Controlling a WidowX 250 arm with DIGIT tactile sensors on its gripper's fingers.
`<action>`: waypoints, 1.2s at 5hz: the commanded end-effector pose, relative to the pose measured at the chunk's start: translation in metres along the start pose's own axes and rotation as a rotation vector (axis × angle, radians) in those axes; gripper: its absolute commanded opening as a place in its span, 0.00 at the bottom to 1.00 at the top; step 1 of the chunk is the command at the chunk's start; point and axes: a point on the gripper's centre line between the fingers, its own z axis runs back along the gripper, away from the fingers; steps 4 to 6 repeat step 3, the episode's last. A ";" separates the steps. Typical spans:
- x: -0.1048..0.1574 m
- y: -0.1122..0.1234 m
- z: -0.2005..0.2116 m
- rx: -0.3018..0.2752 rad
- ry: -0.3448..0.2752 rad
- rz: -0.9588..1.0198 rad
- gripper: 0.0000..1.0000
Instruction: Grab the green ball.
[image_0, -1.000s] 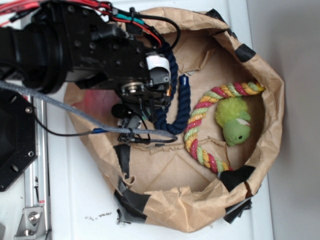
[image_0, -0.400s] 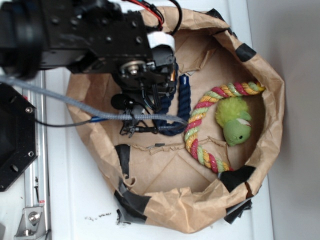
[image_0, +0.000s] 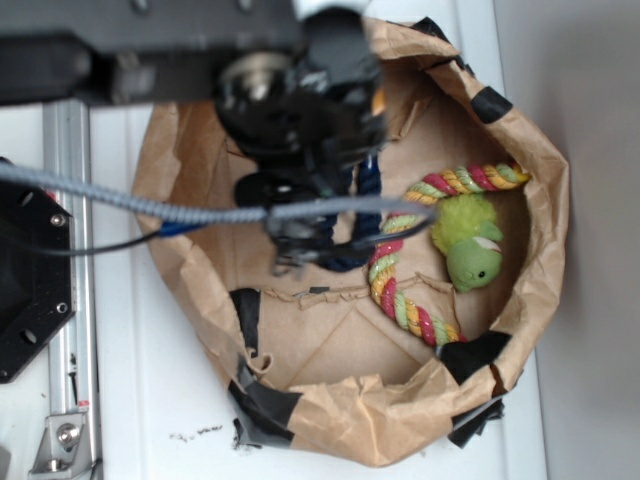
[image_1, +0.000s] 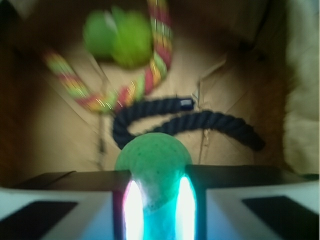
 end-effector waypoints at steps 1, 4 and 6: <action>0.008 -0.023 0.024 -0.024 -0.003 0.266 0.00; 0.003 -0.025 0.018 -0.041 -0.015 0.324 0.00; 0.003 -0.025 0.018 -0.041 -0.015 0.324 0.00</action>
